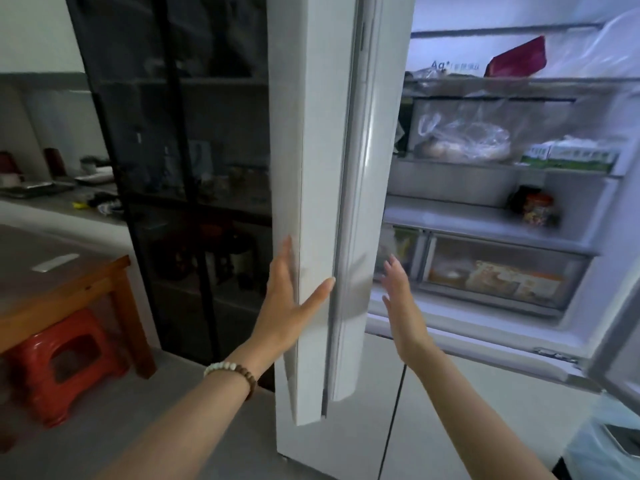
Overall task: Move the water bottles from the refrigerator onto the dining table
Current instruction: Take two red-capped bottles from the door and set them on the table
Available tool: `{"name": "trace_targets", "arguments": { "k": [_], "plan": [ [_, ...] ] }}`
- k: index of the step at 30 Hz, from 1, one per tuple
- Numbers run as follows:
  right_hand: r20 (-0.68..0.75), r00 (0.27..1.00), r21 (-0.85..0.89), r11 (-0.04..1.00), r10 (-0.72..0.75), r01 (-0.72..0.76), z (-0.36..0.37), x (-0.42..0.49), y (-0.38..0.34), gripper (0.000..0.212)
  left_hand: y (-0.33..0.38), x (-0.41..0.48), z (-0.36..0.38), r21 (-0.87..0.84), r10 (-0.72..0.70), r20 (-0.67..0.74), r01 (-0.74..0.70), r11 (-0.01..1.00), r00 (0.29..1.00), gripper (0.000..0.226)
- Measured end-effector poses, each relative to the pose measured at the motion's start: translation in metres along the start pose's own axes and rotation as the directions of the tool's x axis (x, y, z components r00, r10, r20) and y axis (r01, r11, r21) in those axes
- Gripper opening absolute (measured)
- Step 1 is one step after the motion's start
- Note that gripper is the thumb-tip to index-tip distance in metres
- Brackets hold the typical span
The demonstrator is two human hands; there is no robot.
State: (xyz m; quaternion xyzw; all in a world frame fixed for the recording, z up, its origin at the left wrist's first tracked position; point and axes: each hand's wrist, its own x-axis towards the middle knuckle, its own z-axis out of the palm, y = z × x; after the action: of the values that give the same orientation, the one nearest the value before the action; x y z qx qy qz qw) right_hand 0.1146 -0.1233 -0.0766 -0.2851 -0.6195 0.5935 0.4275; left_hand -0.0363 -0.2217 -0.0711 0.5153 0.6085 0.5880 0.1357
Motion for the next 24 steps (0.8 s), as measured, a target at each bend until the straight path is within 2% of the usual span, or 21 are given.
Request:
{"name": "trace_targets", "arguments": {
  "k": [2, 4, 8, 10, 12, 15, 18, 24],
  "plan": [
    [0.105, 0.994, -0.028, 0.999, -0.022, 0.025, 0.027, -0.011, -0.014, 0.055, 0.018, -0.001, -0.019, 0.026, 0.087, -0.088, -0.085, 0.996, 0.992, 0.097],
    [0.183, 0.982, -0.071, 0.996, -0.041, 0.055, 0.051, -0.022, -0.017, 0.054, 0.034, -0.001, -0.038, 0.084, 0.158, -0.160, -0.146, 0.986, 0.974, 0.105],
    [0.303, 0.951, -0.160, 0.980, -0.066, 0.119, 0.078, -0.033, -0.028, 0.044, 0.055, -0.001, -0.076, 0.177, 0.188, -0.247, -0.146, 0.973, 0.951, 0.115],
    [0.315, 0.948, -0.230, 0.966, -0.039, 0.116, 0.081, -0.029, -0.036, 0.052, 0.058, -0.001, -0.092, 0.231, 0.162, -0.272, -0.099, 0.968, 0.949, 0.121],
    [0.283, 0.956, -0.270, 0.950, -0.075, 0.154, 0.083, -0.021, -0.048, 0.058, 0.058, -0.002, -0.107, 0.261, 0.138, -0.315, -0.055, 0.964, 0.939, 0.124],
    [0.254, 0.954, -0.223, 0.950, -0.161, 0.220, 0.093, -0.009, -0.073, 0.050, 0.061, -0.001, -0.122, 0.334, 0.172, -0.386, -0.036, 0.942, 0.907, 0.123],
    [0.295, 0.938, -0.240, 0.937, -0.180, 0.255, 0.111, 0.004, -0.094, 0.059, 0.072, 0.007, -0.132, 0.424, 0.244, -0.420, -0.049, 0.905, 0.874, 0.122],
    [0.387, 0.898, -0.200, 0.932, -0.209, 0.303, 0.144, 0.024, -0.117, 0.079, 0.086, 0.030, -0.154, 0.476, 0.275, -0.417, -0.049, 0.878, 0.866, 0.118]
  ]
}}
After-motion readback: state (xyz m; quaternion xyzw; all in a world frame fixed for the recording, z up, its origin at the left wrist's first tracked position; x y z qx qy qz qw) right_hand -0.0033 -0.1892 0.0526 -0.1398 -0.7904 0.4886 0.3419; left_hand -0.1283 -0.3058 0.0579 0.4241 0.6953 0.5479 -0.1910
